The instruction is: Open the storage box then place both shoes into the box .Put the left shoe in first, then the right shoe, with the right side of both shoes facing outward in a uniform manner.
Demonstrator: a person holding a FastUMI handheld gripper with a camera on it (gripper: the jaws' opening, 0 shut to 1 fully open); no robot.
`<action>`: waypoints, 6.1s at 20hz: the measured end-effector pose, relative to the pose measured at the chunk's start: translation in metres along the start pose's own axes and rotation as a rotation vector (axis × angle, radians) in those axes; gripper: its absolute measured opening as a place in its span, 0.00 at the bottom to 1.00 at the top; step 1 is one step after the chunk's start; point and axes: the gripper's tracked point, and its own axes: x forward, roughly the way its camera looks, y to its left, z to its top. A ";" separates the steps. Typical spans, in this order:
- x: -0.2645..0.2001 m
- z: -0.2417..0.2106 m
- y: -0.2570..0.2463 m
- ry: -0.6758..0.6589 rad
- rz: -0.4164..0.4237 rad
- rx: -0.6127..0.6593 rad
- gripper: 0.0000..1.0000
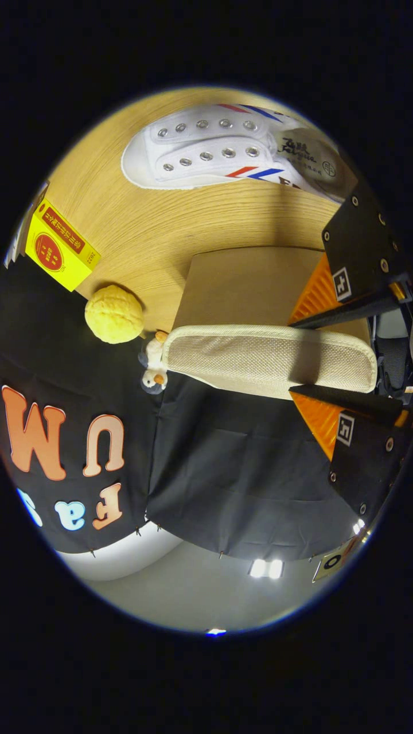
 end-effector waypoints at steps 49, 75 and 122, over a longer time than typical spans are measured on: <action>0.050 0.110 0.136 -0.522 -0.683 -0.936 0.98; -0.136 0.056 -0.136 -0.329 -1.153 -0.582 0.87; 0.032 0.022 0.107 -0.361 -0.702 -0.595 0.00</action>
